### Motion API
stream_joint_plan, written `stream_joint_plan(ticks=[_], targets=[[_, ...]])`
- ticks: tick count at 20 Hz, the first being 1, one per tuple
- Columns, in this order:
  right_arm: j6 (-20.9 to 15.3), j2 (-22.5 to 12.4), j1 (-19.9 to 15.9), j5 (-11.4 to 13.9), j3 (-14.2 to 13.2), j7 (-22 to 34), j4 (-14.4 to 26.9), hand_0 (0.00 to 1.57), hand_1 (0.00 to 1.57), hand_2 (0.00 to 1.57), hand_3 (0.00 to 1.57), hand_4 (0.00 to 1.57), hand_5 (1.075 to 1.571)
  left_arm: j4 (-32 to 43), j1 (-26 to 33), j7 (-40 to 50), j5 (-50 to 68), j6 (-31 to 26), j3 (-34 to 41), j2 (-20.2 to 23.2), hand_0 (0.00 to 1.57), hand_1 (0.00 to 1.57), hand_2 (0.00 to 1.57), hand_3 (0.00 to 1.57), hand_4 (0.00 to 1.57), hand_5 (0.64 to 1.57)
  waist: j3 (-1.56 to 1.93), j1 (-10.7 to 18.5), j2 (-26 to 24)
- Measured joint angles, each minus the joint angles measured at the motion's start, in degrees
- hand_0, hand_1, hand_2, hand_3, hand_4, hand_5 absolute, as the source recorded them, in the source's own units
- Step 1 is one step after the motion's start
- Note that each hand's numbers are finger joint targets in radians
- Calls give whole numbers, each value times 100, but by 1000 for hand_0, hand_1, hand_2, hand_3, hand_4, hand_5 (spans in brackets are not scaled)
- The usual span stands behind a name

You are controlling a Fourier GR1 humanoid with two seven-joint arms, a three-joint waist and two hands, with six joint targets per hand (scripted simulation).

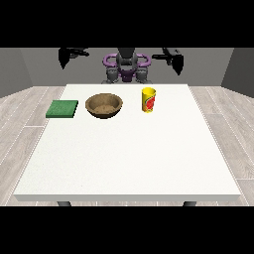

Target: Pick the cup and pour the ball into the bowl, then pick the bowl and place it on the pad

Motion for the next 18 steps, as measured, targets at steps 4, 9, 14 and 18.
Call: stream_joint_plan(ticks=[4, 9, 14, 18], targets=[[126, -20, -106, 13, -93, -332, 279, 0, 0, 0, 0, 0, 1571, 572, -102, -672, -237, 154, -66, -186, 0, 0, 0, 0, 0, 1518, 0, -42, 229], [141, -47, -346, 106, -66, -464, 325, 0, 0, 0, 0, 0, 1570, 1422, -285, -1625, -471, 435, -154, -467, 0, 0, 0, 0, 0, 1523, -1, -194, 556], [298, -129, -470, 88, -167, -760, 542, 0, 0, 0, 0, 0, 1570, 2397, -714, -2427, -517, 580, 25, -506, 0, 0, 0, 0, 0, 1518, -2, -320, 883], [344, -173, -656, 62, -221, -874, 622, 0, 0, 0, 0, 0, 1571, 3145, -1143, -2978, -518, 664, 206, -433, 0, 0, 0, 0, 0, 1517, -1, -403, 1152]])
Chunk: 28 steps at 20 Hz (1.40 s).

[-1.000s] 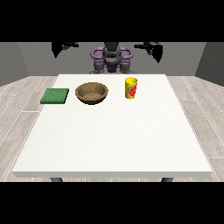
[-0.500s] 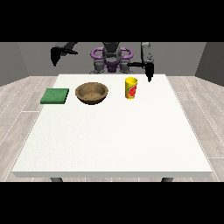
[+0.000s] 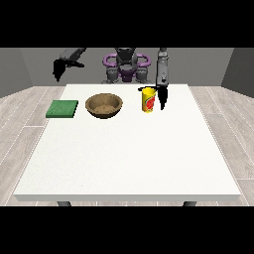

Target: Pick the cup and pour the ball into the bowl, then pick the bowl and place it on the pad

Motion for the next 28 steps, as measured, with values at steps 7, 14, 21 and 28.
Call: stream_joint_plan(ticks=[7, 14, 21, 28], targets=[[90, 18, -22, 63, 15, -213, 188, 0, 0, 0, 0, 0, 1571, 1101, -464, -628, 20, 38, 183, 133, 0, 0, 0, 0, 0, 1523, 0, -49, 82], [232, -47, -56, 85, 19, -381, 197, 0, 0, 0, 0, 0, 1570, 1553, -595, -1225, -37, 408, 279, 130, 1245, 1245, 1571, 1571, 1329, 1287, 78, -207, 246], [371, -293, -203, -54, -171, -327, 279, 0, 0, 0, 0, 0, 1570, 1380, -399, -1477, -692, 1574, 92, 152, 1327, 1327, 1571, 1571, 1500, 1241, 124, -384, 273], [425, -389, -92, -130, -305, -47, 842, 0, 0, 0, 0, 0, 1569, 1588, -558, -423, -1390, 1951, -416, 446, 1414, 1414, 1571, 1571, 1571, 1329, 35, -123, -579]])
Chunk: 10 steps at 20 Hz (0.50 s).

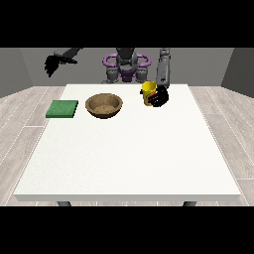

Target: Pick the cup and pour the ball into the bowl, then pick the bowl and place it on the pad

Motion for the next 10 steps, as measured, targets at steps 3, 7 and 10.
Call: stream_joint_plan(ticks=[3, 7, 10], targets=[[-13, 12, 38, 17, 15, 121, 185, 0, 0, 0, 0, 0, 1569, 56, -278, 745, -464, 73, -220, 603, 1450, 1450, 1571, 1571, 1571, 1291, -4, 96, -367], [-31, 20, 43, 56, 3, 160, 480, 0, 0, 0, 0, 0, 1568, 121, -791, 1817, -1055, 39, -553, 1149, 1473, 1473, 1571, 1571, 1571, 1278, -12, 199, -660], [17, -26, -23, 68, -57, 15, 723, 0, 0, 0, 0, 0, 1568, 126, -1196, 2466, -1457, 20, -780, 1333, 1486, 1486, 1571, 1571, 1571, 1274, -18, 213, -635]])
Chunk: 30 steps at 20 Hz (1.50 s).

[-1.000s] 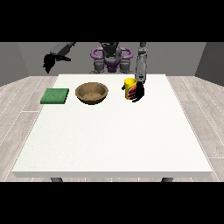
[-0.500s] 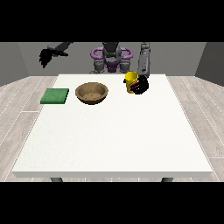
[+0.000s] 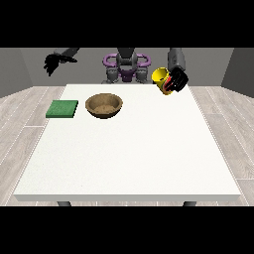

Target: Pick the cup and pour the ball into the bowl, then pick the bowl and place it on the pad

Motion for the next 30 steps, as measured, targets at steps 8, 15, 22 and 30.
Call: stream_joint_plan(ticks=[8, 15, 22, 30], targets=[[223, -173, 32, -57, -178, -220, 498, 0, 0, 0, 0, 0, 1569, -192, -162, 1124, -1029, 302, -637, -363, 1496, 1496, 1571, 1571, 1507, 1245, -9, 119, -204], [290, -212, -41, 1, -182, -306, 875, 0, 0, 0, 0, 0, 1571, -81, -803, 2504, -2460, 281, -1536, -635, 1554, 1554, 1571, 1571, 1571, 1244, -5, 108, -469], [517, -405, -67, -51, -251, -299, 1175, 0, 0, 0, 0, 0, 1571, 152, -1229, 3480, -4097, -95, -2750, -1098, 1477, 1477, 1571, 1571, 1571, 1098, -1, 34, -679], [519, -352, -228, -26, -219, -370, 1350, 0, 0, 0, 0, 0, 1571, 539, -1700, 3972, -5667, -1149, -4065, -1588, 1498, 1498, 1571, 1571, 1491, 1236, -3, -44, -660]])
